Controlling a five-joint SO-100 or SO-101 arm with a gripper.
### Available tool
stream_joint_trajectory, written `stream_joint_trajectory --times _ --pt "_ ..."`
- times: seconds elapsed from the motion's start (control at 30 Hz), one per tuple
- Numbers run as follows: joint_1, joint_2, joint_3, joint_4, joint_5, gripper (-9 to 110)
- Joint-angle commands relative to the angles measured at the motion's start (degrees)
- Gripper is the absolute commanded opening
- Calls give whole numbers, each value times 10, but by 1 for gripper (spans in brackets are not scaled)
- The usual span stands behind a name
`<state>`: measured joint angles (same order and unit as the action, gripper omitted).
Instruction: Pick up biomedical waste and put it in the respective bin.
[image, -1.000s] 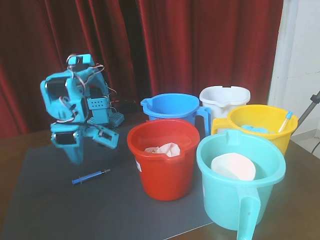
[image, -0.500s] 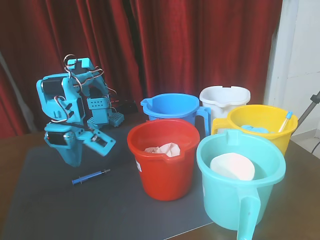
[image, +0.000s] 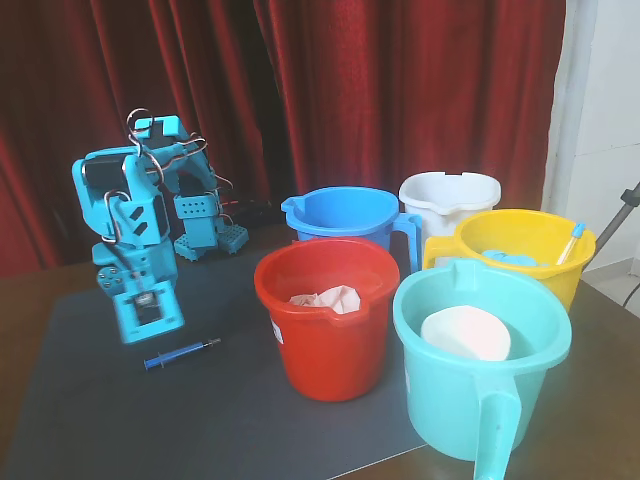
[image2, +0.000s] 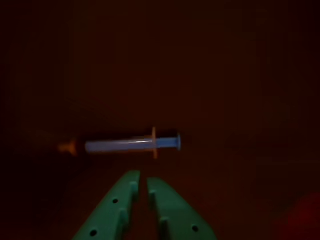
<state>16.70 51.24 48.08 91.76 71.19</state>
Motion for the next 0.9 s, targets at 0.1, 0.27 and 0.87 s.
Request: stream_joint_trajectory --times 0.1,0.27,0.87 --pt "28 17 63 197 120 3" --pt "25 18 105 197 229 19" --pt "-39 141 156 198 400 21"
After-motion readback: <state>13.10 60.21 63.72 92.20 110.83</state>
